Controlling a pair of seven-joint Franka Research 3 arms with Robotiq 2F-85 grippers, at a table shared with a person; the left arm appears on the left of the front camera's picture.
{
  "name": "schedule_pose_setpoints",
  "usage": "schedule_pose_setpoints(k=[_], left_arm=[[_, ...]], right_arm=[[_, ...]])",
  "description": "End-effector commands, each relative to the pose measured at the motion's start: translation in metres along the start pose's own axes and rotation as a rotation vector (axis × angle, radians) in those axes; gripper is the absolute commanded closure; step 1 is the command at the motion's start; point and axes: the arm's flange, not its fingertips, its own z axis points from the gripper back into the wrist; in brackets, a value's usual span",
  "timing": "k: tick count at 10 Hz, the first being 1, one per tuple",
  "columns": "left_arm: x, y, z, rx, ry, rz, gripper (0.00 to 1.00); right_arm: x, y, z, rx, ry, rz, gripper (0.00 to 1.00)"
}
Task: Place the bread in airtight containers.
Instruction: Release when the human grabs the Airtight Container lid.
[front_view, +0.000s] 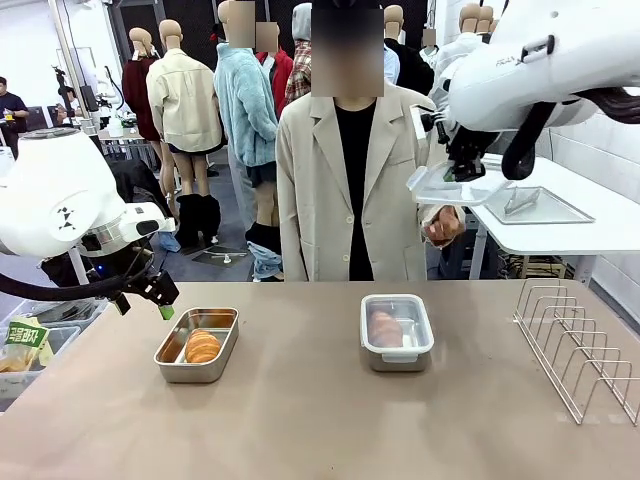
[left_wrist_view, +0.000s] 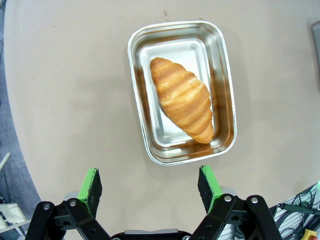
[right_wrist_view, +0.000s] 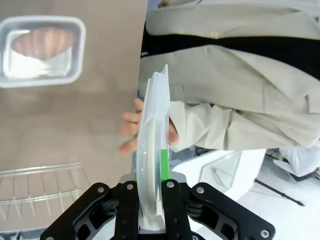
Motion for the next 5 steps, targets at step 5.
schedule_pose_setpoints(k=[5], left_arm=[[0.001,-0.001,0.000,0.007,-0.008,0.016,0.00]], right_arm=[[-0.002,-0.030,-0.016,0.040,-0.041,-0.034,1.00]])
